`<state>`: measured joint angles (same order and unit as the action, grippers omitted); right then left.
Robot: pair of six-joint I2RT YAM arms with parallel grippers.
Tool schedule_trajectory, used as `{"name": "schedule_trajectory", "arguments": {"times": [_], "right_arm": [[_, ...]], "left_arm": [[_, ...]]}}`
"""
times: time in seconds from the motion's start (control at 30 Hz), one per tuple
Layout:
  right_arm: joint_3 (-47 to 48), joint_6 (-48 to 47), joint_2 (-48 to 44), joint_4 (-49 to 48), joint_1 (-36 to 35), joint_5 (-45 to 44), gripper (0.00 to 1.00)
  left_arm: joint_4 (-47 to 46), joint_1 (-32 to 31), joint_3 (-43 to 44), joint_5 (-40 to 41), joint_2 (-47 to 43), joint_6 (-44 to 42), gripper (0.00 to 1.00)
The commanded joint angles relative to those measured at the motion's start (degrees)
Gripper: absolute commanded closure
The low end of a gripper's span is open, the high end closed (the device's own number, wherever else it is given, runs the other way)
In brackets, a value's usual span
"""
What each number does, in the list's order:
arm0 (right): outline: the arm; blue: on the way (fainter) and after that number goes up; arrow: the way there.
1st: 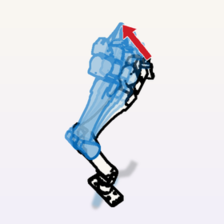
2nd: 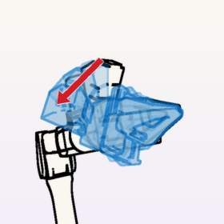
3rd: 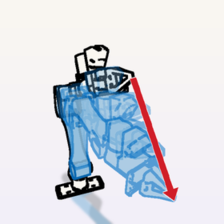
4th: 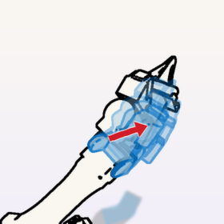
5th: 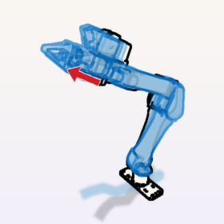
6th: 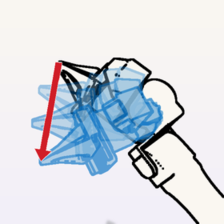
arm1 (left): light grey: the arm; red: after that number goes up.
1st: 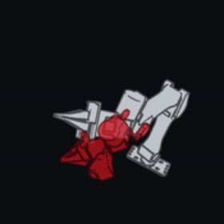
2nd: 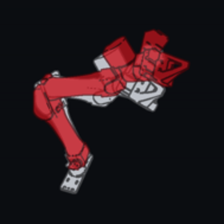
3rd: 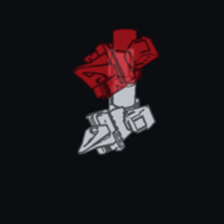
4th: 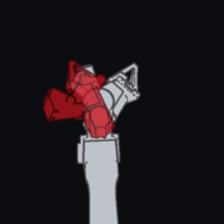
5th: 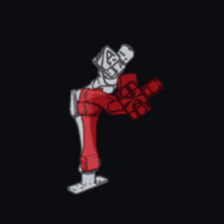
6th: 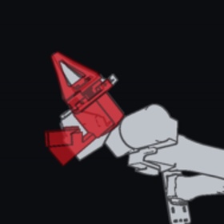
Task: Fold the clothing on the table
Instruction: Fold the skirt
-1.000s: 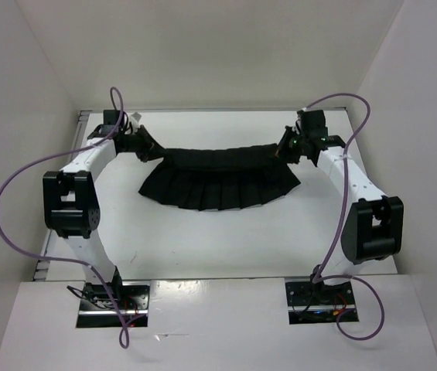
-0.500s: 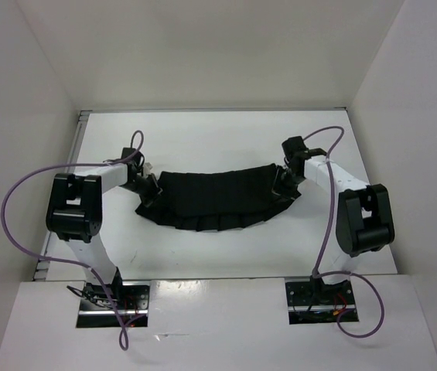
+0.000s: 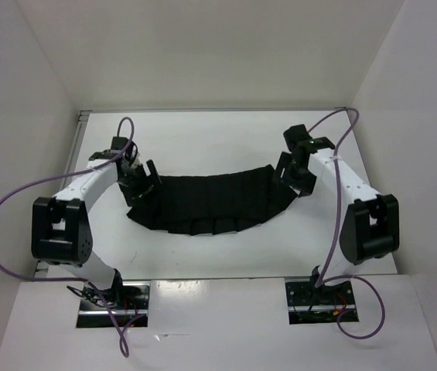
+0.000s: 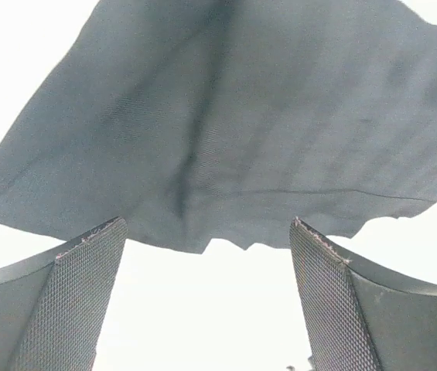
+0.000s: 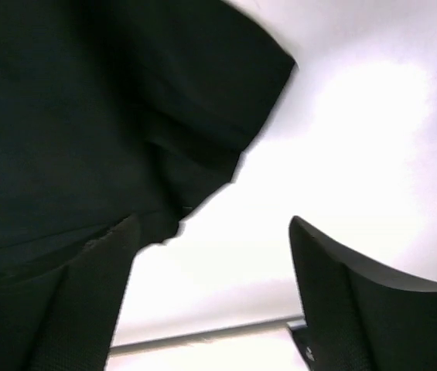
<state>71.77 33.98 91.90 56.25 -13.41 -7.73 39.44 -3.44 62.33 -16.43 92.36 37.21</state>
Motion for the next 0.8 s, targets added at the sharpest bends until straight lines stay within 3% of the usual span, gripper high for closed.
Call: {"name": "schedule_trajectory", "arguments": {"times": [0.0, 0.07, 0.13, 0.17, 0.27, 0.37, 0.4, 0.5, 0.77], "right_arm": [[3.64, -2.58, -4.54, -2.62, -0.05, -0.90, 0.15], [3.64, -4.44, -0.70, -7.35, 0.75, 3.22, 0.14], [4.17, -8.04, 2.66, -10.18, 1.98, 6.30, 0.13], [5.48, -9.09, 6.15, -11.50, 2.51, 9.19, 0.13], [9.00, -13.75, 13.45, -14.67, 4.79, 16.39, 0.08], [12.51, -17.27, 18.04, -16.16, 6.38, 21.59, 0.00], [12.52, -17.97, 19.79, -16.78, 7.16, 22.22, 0.00], [13.31, -19.56, 20.60, -18.98, 7.78, 21.71, 0.00], [10.94, -21.50, 23.49, -20.65, 8.40, 29.42, 0.03]], "left_arm": [[2.83, -1.22, 6.30, 5.79, -4.72, -1.53, 0.08], [1.17, -1.92, 8.33, 4.92, -5.26, -1.53, 0.10], [-1.81, -2.45, 10.44, 3.25, -6.48, -1.53, 0.27], [-3.30, -2.45, 10.45, 2.37, -6.49, -2.05, 0.58], [-10.41, -2.45, 10.45, -3.49, -7.01, -2.06, 1.00], [-19.79, -2.45, 7.48, -11.41, -5.00, -2.06, 1.00], [-22.10, -2.45, 6.42, -16.92, -4.47, -2.06, 1.00], [-24.94, -3.14, 5.88, -22.23, -1.22, -2.58, 1.00], [-25.55, -4.91, 4.12, -22.25, 2.21, -2.67, 1.00]]}}
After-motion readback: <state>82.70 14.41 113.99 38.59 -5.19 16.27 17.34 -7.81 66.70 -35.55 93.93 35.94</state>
